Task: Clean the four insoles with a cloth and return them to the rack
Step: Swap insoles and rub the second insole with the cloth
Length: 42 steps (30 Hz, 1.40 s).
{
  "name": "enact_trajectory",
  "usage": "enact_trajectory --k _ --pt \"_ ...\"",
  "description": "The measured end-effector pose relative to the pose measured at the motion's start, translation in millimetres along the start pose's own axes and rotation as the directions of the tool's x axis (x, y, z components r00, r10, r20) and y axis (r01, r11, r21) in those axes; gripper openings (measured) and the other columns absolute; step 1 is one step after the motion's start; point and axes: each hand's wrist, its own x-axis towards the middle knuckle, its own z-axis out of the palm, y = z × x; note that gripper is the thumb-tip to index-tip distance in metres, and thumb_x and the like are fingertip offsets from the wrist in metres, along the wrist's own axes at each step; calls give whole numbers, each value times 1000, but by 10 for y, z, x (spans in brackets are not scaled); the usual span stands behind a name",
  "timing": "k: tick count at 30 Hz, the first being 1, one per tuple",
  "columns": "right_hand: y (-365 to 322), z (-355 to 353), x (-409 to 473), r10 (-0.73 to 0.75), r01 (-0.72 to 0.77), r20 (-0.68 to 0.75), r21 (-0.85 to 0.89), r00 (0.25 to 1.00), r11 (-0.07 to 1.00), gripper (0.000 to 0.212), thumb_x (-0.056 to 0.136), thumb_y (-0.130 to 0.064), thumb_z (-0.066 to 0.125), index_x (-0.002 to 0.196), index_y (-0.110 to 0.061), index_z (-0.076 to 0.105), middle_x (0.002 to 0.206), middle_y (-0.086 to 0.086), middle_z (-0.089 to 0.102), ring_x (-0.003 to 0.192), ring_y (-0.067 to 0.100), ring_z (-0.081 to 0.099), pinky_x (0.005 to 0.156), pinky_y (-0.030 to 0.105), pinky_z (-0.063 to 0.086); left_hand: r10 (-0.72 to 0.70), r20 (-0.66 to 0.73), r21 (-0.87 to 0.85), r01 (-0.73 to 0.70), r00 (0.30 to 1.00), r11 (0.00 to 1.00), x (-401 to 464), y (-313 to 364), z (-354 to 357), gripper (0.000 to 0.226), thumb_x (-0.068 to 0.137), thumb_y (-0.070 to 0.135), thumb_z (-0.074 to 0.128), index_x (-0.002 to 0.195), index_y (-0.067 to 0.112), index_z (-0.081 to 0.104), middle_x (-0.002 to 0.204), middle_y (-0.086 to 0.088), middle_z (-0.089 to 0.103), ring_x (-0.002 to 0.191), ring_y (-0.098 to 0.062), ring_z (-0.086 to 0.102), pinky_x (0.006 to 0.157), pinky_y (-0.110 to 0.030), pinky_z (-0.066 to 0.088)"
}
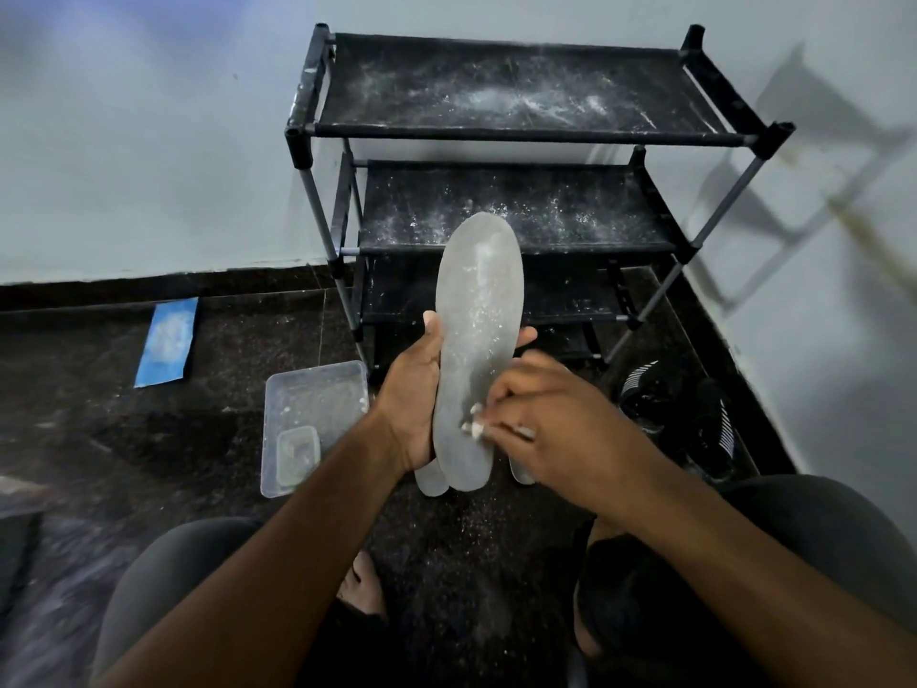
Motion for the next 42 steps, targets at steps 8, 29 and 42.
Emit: enact_trajectory --k 8,29,42 --pt "0 -27 10 55 -69 55 314 997 947 14 84 -30 74 95 -21 79 86 -14 64 90 1 52 86 16 39 -3 -43 11 4 999 1000 -20 20 36 85 101 72 21 133 8 67 133 -14 61 104 -24 69 95 -40 56" --pt "42 61 98 32 -40 39 234 999 971 16 86 -32 72 96 -23 78 87 -11 62 91 1 46 84 23 40 -4 -64 20 5 998 1000 28 -35 30 85 103 70 18 140 6 60 141 -14 62 117 -27 66 100 -42 55" --pt "110 -14 129 73 -75 -32 -76 997 994 16 90 -31 66 96 -21 77 90 -10 59 95 5 43 90 24 41 -3 -41 11 4 999 1000 67 -61 41 84 102 70 20 144 4 51 127 -13 70 107 -25 71 84 -38 60"
